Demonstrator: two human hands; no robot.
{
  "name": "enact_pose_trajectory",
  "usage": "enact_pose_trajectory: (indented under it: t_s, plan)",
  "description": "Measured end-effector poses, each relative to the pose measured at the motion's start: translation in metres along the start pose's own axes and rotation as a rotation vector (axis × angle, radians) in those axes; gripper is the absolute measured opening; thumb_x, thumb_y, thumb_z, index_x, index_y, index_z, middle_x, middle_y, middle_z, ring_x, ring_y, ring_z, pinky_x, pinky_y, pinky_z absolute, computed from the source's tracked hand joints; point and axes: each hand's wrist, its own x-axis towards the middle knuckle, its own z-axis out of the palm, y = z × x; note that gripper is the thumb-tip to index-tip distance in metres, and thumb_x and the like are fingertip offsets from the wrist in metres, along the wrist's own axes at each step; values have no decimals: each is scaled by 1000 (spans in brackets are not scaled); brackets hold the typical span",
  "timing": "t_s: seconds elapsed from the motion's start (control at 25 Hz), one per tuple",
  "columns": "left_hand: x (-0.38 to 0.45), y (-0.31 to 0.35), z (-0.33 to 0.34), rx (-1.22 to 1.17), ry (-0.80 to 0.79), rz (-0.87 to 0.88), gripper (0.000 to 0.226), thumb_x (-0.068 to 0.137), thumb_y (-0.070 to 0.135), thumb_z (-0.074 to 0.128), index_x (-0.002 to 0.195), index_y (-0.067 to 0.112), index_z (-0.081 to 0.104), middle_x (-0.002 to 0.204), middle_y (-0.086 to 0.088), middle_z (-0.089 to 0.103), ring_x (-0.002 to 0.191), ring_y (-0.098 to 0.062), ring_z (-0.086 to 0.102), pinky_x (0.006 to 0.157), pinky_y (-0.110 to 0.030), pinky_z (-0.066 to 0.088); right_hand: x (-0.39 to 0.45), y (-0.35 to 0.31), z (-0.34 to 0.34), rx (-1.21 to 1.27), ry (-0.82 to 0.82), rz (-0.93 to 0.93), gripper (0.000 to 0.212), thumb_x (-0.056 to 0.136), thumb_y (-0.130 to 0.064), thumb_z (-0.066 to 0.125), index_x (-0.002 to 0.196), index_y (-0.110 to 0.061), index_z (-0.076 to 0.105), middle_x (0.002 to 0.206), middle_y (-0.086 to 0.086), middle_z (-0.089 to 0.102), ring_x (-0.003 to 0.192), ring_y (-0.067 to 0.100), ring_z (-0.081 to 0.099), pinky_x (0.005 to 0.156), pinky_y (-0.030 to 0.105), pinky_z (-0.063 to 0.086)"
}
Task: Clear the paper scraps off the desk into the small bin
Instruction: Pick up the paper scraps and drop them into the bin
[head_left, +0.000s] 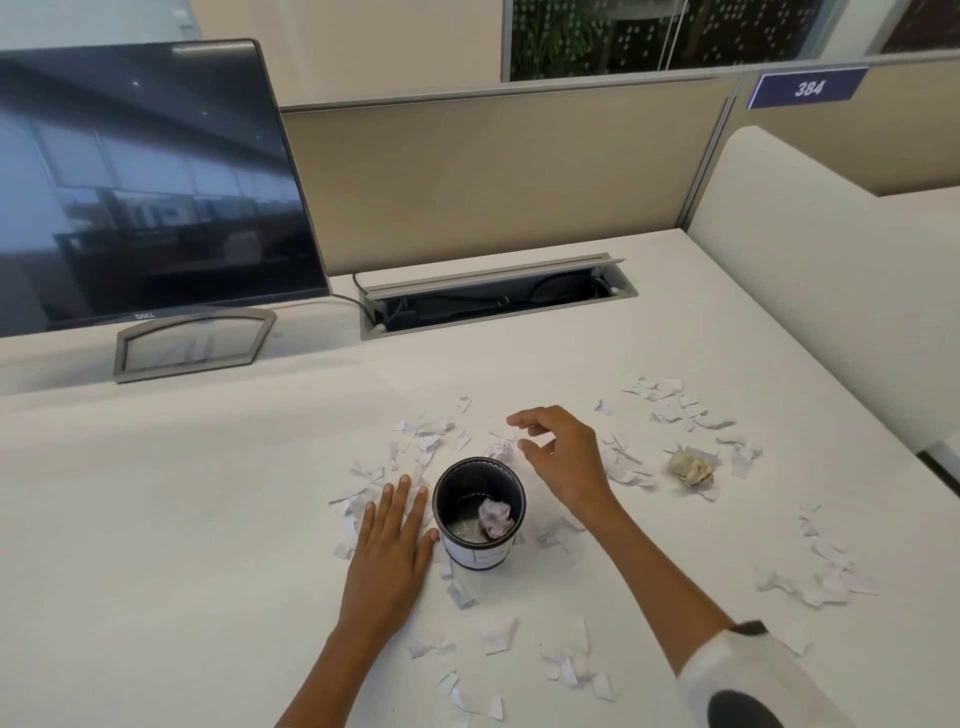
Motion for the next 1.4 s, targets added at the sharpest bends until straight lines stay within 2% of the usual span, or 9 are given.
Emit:
enact_pose_trajectory:
  t_s: [0.2, 0.4, 0.52, 0.6, 0.8, 0.96, 1.12, 1.28, 1.4]
  plan:
    - [-1, 2, 1, -89, 32, -46, 53, 96, 42, 28, 144, 27, 13, 155, 6, 0, 144, -14, -4, 115, -21, -10, 18, 35, 20, -253, -324, -95, 32, 83, -9, 64, 113, -19, 66, 121, 7, 60, 112, 24, 53, 97, 37, 43]
    - [-8, 5, -1, -206, 95, -91, 44, 94, 31, 45, 137, 24, 38, 153, 3, 26, 143, -17, 18, 117, -34, 18, 7, 35, 23, -160, -170, 13, 20, 78, -12, 70, 97, -19, 69, 103, 4, 69, 89, 17, 61, 82, 33, 51]
    - [-7, 5, -9, -284, 132, -132, 34, 92, 24, 52, 125, 20, 54, 146, 0, 39, 138, -20, 29, 109, -37, 33, 3, 15, 2, 64, -3, 48, 25, 74, -9, 75, 95, -21, 69, 94, -2, 71, 75, 11, 63, 63, 13, 50]
    - [-7, 8, -14, -325, 199, -156, 27, 89, 18, 57, 116, 18, 62, 140, -2, 47, 132, -23, 40, 105, -40, 39, -4, -5, -13, 172, 38, 32, 26, 74, -14, 76, 95, -27, 69, 89, -10, 71, 72, 5, 63, 59, 10, 49]
    - [-13, 1, -20, -146, 149, -295, 33, 87, 18, 59, 120, 16, 59, 140, -9, 47, 127, -29, 42, 104, -43, 34, -32, -41, -27, 118, -191, -76, 27, 72, -17, 77, 92, -34, 68, 89, -15, 70, 74, 0, 61, 60, 9, 45]
    - [-11, 1, -26, -208, 186, -329, 20, 86, 3, 56, 101, 5, 69, 110, -12, 60, 96, -32, 59, 74, -30, 40, -39, -44, -19, -63, -287, -143, 28, 72, -17, 75, 97, -29, 68, 97, -7, 69, 80, 4, 58, 69, 9, 41]
    - [-6, 9, -44, -223, 235, -311, 17, 85, 1, 57, 93, 5, 71, 100, -11, 68, 85, -29, 63, 68, -26, 36, -42, -41, -11, -209, -352, -157, 34, 77, -19, 72, 108, -27, 64, 105, -4, 64, 98, 13, 53, 91, 31, 44]
    - [2, 34, -80, -583, 425, -363, 12, 80, 8, 66, 79, 18, 72, 85, 2, 71, 73, -17, 66, 69, -29, 50, -42, -40, -14, -134, -274, -177, 36, 76, -16, 72, 109, -27, 63, 106, -5, 62, 92, 10, 55, 80, 14, 39]
    - [8, 55, -99, -770, 432, -270, 11, 77, 11, 71, 78, 21, 74, 81, 10, 71, 67, -6, 65, 66, -16, 52, -37, -32, -30, -79, -135, -159, 34, 75, -11, 73, 105, -25, 66, 105, -5, 64, 86, 10, 59, 64, 7, 39]
